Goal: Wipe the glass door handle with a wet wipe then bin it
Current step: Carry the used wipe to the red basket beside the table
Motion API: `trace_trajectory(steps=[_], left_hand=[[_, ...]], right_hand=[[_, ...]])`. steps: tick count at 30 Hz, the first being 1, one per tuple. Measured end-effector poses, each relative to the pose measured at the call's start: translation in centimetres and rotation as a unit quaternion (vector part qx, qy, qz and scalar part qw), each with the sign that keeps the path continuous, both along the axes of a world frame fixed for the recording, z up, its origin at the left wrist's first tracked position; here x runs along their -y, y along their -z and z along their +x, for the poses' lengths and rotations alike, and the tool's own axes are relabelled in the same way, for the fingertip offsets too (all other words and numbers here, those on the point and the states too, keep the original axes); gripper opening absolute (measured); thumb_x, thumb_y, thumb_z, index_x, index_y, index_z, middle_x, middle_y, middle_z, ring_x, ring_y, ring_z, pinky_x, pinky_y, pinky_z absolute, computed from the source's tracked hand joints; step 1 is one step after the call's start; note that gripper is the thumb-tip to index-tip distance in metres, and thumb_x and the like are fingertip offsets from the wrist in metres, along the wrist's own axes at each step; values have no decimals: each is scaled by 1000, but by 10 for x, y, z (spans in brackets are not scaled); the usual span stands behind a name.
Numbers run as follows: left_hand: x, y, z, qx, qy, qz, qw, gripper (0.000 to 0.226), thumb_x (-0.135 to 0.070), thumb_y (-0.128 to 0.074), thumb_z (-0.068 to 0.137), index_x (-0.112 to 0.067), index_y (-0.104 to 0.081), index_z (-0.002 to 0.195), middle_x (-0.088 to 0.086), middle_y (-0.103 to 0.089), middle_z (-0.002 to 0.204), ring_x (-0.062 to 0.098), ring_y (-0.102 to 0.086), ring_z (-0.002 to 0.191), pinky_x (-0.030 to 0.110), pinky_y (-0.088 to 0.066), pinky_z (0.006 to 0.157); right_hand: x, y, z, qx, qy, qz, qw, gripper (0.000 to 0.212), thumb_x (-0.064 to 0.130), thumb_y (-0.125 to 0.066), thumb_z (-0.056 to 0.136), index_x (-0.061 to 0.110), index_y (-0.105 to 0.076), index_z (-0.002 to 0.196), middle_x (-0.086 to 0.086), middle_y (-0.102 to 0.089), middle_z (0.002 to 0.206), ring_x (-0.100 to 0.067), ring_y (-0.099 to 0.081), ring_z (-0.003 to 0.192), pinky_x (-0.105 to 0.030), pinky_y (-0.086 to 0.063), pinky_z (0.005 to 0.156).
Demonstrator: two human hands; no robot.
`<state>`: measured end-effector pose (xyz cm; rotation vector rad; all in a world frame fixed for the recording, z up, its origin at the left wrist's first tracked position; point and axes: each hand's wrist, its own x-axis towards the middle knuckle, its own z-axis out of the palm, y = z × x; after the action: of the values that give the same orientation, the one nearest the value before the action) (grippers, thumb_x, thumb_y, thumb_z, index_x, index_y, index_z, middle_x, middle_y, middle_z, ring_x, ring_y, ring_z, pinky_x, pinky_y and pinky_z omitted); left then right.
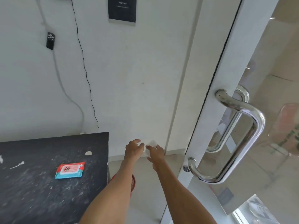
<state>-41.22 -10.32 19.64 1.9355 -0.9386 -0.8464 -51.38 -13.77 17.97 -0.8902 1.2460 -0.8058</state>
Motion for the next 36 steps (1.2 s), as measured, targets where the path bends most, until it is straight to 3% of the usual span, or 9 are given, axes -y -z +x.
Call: trace_trajectory(steps=[6,9,12,16,21,28,31,34,36], left_hand=[[11,38,35,-40,-60,8,997,44,-12,-46,93,-20,-55,135,12,-51,143,34,-56,121,43,-51,99],[13,59,41,-65,-72,23,995,45,-9,-49,91,-21,-57,134,4,-49,146,29,-61,115,31,-53,90],[22,91,49,-103,-90,27,990,43,-8,-52,90,-22,-60,130,-2,-51,144,24,-64,107,30,-56,85],[28,142,60,-111,-114,19,987,36,-7,-55,89,-17,-67,122,0,-61,129,15,-66,86,20,-57,66],[44,232,68,-86,-100,7,991,39,3,-55,80,-14,-73,111,13,-74,94,31,-72,83,45,-60,80],[62,380,72,-14,-121,-23,992,27,-7,-68,74,-13,-78,98,3,-77,97,19,-71,96,39,-54,96],[66,435,70,-3,-135,-29,990,24,-10,-70,79,-12,-77,101,4,-76,104,19,-69,100,36,-54,97],[66,489,68,8,-138,-19,990,28,-8,-64,84,-11,-74,110,6,-72,115,22,-65,110,27,-50,96],[70,528,72,18,-137,6,990,36,-6,-59,85,-11,-68,120,8,-68,122,24,-62,114,22,-45,87]], right_hand=[[30,39,47,-12,-52,2,999,39,30,-64,89,11,-58,121,-8,-62,110,-17,-56,87,-33,-53,78],[41,66,62,-15,-80,14,997,40,30,-62,90,10,-59,124,-7,-61,108,-21,-58,94,-35,-51,83],[55,98,79,-23,-107,16,994,40,28,-60,92,7,-56,126,-7,-59,107,-25,-59,101,-40,-50,93],[62,142,95,-46,-144,0,989,15,19,-54,94,8,-61,100,-9,-60,90,-22,-57,84,-41,-53,88],[67,214,100,-56,-150,-31,987,15,16,-49,91,10,-62,87,-10,-61,81,-24,-59,82,-45,-54,88],[86,333,95,-53,-173,-37,983,21,12,-46,94,3,-59,108,-1,-54,76,-15,-55,65,-32,-52,67],[99,406,101,-110,-203,-76,970,30,13,-49,93,-3,-60,115,-1,-55,78,-17,-57,71,-33,-55,71],[109,485,109,-191,-216,-134,948,25,14,-54,81,5,-71,98,-4,-65,84,-29,-68,90,-41,-55,86],[118,535,113,-203,-200,-138,948,14,9,-58,72,9,-71,77,-7,-68,79,-32,-70,91,-42,-56,79]])
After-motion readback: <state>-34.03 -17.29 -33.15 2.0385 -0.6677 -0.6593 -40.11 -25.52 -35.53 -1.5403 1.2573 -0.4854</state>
